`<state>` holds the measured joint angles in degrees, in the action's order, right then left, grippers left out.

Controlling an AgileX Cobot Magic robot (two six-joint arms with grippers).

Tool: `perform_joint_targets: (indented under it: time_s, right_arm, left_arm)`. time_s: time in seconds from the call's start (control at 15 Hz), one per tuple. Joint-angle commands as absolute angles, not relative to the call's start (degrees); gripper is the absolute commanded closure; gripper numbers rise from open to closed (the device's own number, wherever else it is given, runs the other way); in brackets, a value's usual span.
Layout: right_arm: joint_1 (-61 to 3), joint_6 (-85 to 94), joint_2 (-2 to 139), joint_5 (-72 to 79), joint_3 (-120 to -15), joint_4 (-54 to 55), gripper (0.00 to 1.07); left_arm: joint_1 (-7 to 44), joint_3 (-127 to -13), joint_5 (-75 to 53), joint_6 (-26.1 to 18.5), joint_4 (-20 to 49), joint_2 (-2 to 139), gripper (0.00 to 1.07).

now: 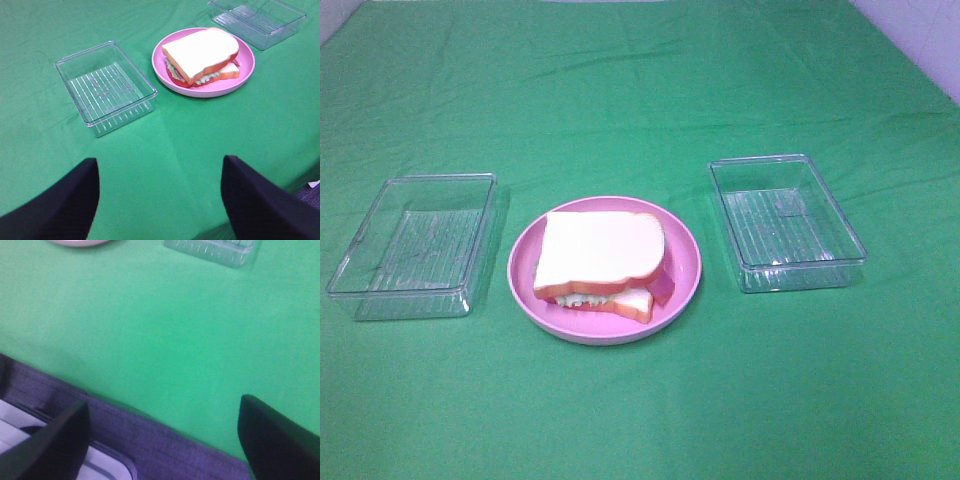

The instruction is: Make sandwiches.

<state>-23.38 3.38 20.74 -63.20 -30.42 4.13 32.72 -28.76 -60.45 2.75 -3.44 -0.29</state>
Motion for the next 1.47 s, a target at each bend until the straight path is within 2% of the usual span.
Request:
perform_joint_targets:
  time_s: [0.07, 0.33, 1.07, 1.2, 1.4, 1.47]
  right_arm:
    - [-23.4, 4.9, 12.0, -61.1, -29.2, 3.7, 0.31]
    - [-23.4, 5.8, 5.0, -60.7, -29.0, 3.7, 0.31]
    - [-23.4, 5.8, 4.8, -60.7, -29.0, 3.6, 0.31]
    - [-23.4, 5.8, 4.8, -60.7, -29.0, 3.6, 0.31]
    - [-23.4, 5.8, 4.8, -60.7, -29.0, 3.8, 0.31]
    - [-23.4, 5.8, 4.8, -60.7, -29.0, 3.8, 0.31]
  left_arm:
    - [32.9, -28.6, -59.9, 0.8, -1.8, -1.5, 0.4]
    - [32.9, -28.6, -59.9, 0.7, -1.7, -1.5, 0.4]
    - [32.7, -28.6, -59.9, 0.7, -1.2, -1.5, 0.4]
    - [29.6, -28.6, -59.9, 0.7, -1.3, -1.5, 0.4]
    - [19.3, -28.6, -59.9, 0.7, -1.3, -1.5, 0.4]
    - [17.8, -28.6, -59.9, 0.7, -1.3, -1.5, 0.4]
